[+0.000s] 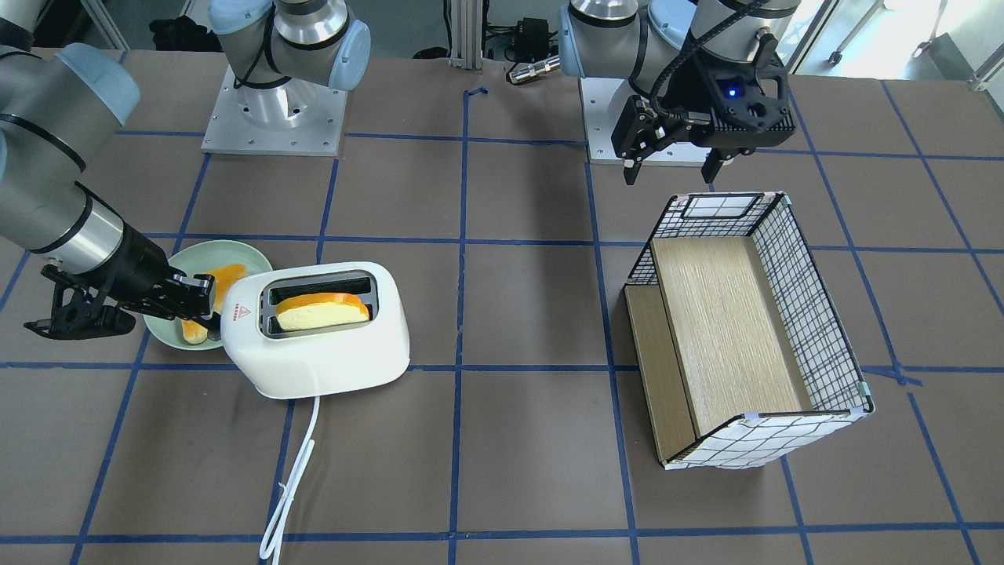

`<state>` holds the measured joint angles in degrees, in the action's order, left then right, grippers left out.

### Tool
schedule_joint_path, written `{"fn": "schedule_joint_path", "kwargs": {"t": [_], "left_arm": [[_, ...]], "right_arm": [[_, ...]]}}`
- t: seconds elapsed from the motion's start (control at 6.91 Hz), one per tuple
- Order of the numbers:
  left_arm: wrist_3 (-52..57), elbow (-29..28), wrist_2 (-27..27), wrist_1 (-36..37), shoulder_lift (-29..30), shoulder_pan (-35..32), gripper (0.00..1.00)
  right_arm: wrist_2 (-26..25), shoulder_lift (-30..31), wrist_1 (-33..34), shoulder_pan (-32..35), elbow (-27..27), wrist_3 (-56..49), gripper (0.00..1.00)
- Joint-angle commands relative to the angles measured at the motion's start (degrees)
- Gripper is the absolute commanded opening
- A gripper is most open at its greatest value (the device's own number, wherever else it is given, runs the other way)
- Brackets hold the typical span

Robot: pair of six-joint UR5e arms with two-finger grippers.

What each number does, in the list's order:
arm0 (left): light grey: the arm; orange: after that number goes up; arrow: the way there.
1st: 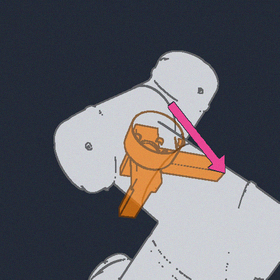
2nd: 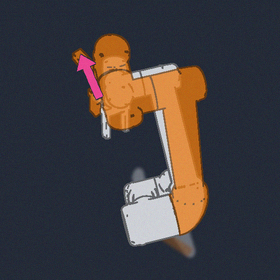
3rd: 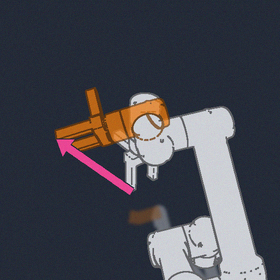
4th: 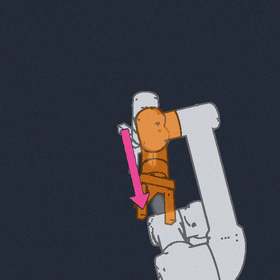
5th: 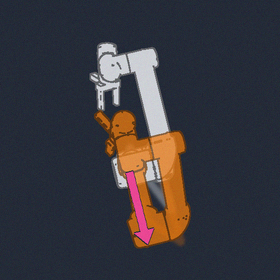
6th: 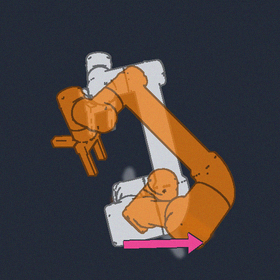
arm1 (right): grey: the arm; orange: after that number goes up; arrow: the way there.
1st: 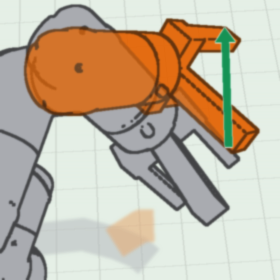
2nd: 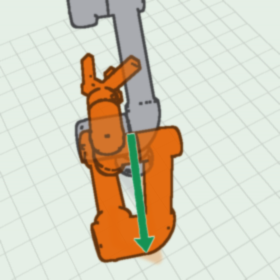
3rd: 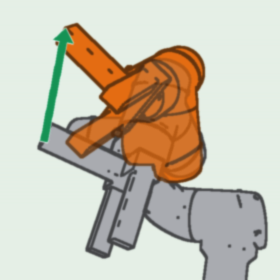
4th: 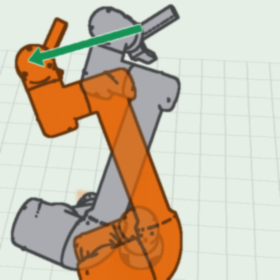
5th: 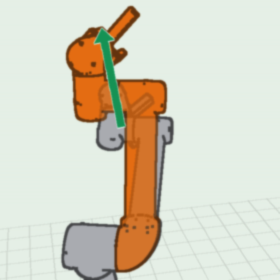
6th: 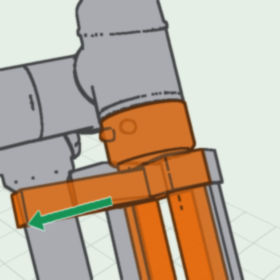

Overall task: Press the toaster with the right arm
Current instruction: 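Press the toaster lever down with the right gripper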

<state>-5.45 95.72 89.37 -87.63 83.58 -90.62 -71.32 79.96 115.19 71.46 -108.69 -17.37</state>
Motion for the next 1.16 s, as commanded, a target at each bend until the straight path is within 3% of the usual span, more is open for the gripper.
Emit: {"fn": "schedule_joint_path", "kwargs": {"t": [0.0, 1.01], "left_arm": [[0.0, 0.0, 0.0, 0.0, 0.0, 0.0, 1.0], [0.0, 0.0, -0.1, 0.0, 0.0, 0.0, 1.0]], "right_arm": [[0.0, -0.7, 0.7, 0.0, 0.0, 0.0, 0.0], [0.0, -1.9, 2.0, 0.0, -0.1, 0.0, 0.0]]}}
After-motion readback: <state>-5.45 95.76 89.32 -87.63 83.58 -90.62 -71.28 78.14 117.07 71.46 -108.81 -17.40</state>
